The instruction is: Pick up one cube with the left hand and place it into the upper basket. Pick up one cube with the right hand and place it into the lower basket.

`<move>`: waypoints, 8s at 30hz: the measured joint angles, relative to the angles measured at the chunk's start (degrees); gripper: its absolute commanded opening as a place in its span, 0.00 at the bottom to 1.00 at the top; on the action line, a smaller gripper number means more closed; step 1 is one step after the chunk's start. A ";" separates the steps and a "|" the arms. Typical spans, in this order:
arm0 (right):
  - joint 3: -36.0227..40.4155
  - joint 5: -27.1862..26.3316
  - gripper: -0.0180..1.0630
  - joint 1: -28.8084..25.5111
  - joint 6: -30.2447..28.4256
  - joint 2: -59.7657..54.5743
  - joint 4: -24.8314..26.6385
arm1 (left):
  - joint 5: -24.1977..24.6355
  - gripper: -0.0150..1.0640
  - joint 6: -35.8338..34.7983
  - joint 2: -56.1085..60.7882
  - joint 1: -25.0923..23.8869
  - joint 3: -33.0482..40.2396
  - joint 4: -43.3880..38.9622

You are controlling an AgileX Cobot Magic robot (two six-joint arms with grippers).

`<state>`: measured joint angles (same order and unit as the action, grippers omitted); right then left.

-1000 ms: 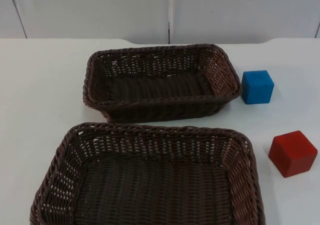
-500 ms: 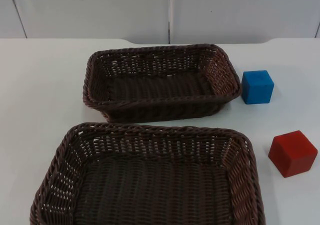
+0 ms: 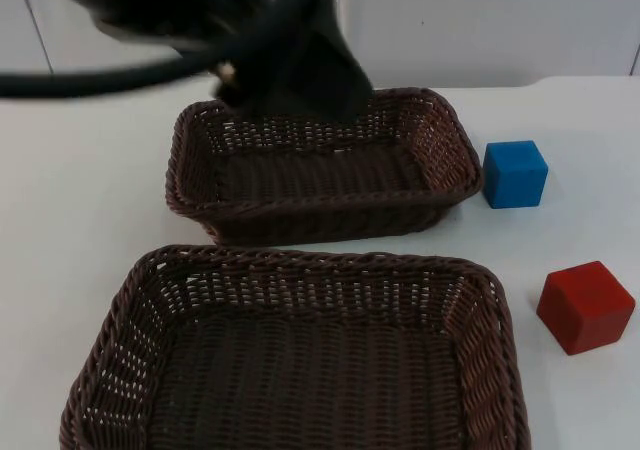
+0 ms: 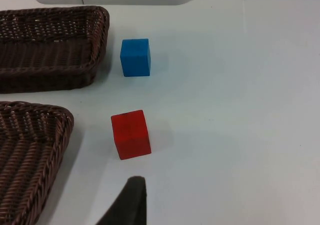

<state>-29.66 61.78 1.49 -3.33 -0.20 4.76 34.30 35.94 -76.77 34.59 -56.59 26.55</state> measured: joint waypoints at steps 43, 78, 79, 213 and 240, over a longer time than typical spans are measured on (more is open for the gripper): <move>0.00 0.00 0.99 0.00 -0.20 0.00 0.00 | -2.32 0.99 -11.65 -32.94 22.11 -22.47 -11.80; 0.00 0.00 0.99 0.00 -0.09 0.00 0.00 | -5.49 0.99 -21.08 -52.43 22.88 -38.32 -28.10; 0.00 0.00 0.99 0.00 -0.09 0.00 0.00 | -5.77 0.99 -21.08 -52.55 22.13 -38.32 -27.86; 0.00 0.00 0.99 0.00 -0.21 0.00 0.00 | -10.18 0.01 -27.23 -24.06 -8.61 -13.14 -16.90; 0.00 0.00 0.99 0.00 -0.10 0.00 0.00 | -14.41 0.01 -22.93 -44.93 -9.25 -26.34 -15.91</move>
<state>-29.66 61.78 1.49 -3.44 -0.20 4.76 19.89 13.01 -121.71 25.34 -82.93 10.64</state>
